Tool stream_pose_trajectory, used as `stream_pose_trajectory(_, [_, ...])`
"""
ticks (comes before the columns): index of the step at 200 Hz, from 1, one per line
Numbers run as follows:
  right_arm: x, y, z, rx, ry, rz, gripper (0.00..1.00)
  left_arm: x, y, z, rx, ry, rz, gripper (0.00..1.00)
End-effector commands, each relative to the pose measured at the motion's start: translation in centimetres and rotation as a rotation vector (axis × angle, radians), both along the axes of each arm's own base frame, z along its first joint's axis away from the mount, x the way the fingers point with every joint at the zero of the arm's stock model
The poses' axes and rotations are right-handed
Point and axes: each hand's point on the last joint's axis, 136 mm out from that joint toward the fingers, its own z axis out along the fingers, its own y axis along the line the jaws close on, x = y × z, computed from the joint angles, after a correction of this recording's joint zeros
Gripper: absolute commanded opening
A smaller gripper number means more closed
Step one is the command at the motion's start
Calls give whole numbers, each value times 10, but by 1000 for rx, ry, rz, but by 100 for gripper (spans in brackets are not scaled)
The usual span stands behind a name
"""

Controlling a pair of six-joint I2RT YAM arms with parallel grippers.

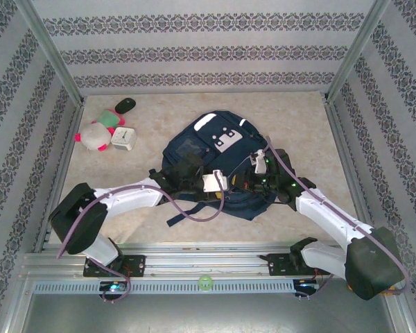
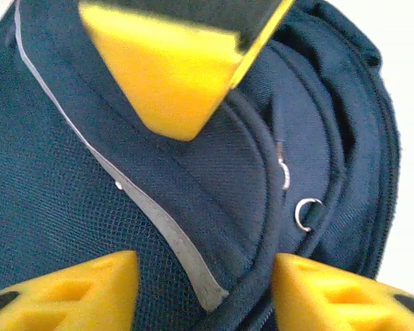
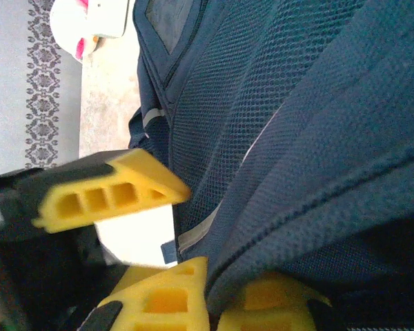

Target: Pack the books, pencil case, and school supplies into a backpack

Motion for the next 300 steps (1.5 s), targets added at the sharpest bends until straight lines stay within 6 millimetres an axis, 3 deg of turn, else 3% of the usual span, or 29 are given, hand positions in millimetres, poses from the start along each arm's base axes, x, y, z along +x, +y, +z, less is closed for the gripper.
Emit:
stream_pose_trajectory(1, [-4,10,29,65,-49,84,0,22,-11,26,-61,-118,0,33])
stream_pose_trajectory(11, [-4,8,37,70,-79,92,1,20,-10,28,-70,-97,-9,12])
stream_pose_trajectory(21, [-6,5,44,50,-128,114,14,17,-7,34,-106,-54,-14,2])
stream_pose_trajectory(35, [-13,-6,47,-50,-233,143,40,12,-3,41,-153,45,-19,0])
stream_pose_trajectory(57, [-25,-25,56,-186,-460,186,47,-3,-2,44,-172,184,-56,0])
stream_pose_trajectory(81, [-38,-39,61,-277,-651,223,43,-11,-1,42,-189,246,-69,0])
stream_pose_trajectory(109, [-60,-29,56,-294,-827,405,38,-12,-1,43,-211,281,-69,0])
stream_pose_trajectory(150, [-43,-18,47,-420,-979,475,40,-11,-5,51,-246,298,-80,0])
stream_pose_trajectory(231, [-33,9,28,-441,-978,623,37,-5,-9,60,-304,323,-70,0])
stream_pose_trajectory(261, [-22,1,27,-512,-949,570,24,-2,-9,59,-304,333,-60,0])
stream_pose_trajectory(288, [-19,-13,31,-576,-947,512,0,4,-4,53,-296,335,-34,0])
stream_pose_trajectory(300, [-20,-16,34,-586,-948,501,0,6,-1,50,-285,337,-19,0])
